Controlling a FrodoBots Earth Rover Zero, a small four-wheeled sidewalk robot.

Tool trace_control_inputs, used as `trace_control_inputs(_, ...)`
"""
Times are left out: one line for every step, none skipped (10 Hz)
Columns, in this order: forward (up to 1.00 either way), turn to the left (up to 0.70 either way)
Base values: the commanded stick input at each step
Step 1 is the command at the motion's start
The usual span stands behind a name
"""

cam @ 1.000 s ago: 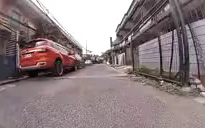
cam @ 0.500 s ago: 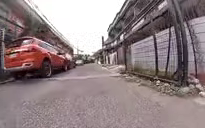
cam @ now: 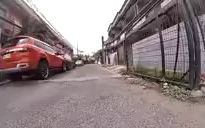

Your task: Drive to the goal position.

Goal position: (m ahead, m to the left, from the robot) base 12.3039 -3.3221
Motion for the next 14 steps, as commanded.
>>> trace_control_inputs(0.50,0.05)
trace_control_inputs(0.50,0.05)
trace_control_inputs(0.50,0.05)
trace_control_inputs(0.50,0.05)
trace_control_inputs(0.50,0.05)
trace_control_inputs(0.50,0.05)
trace_control_inputs(0.50,0.05)
trace_control_inputs(0.50,0.05)
trace_control_inputs(0.50,0.05)
trace_control_inputs(0.50,0.05)
trace_control_inputs(0.50,0.08)
trace_control_inputs(0.50,0.53)
trace_control_inputs(0.50,0.55)
trace_control_inputs(0.50,0.55)
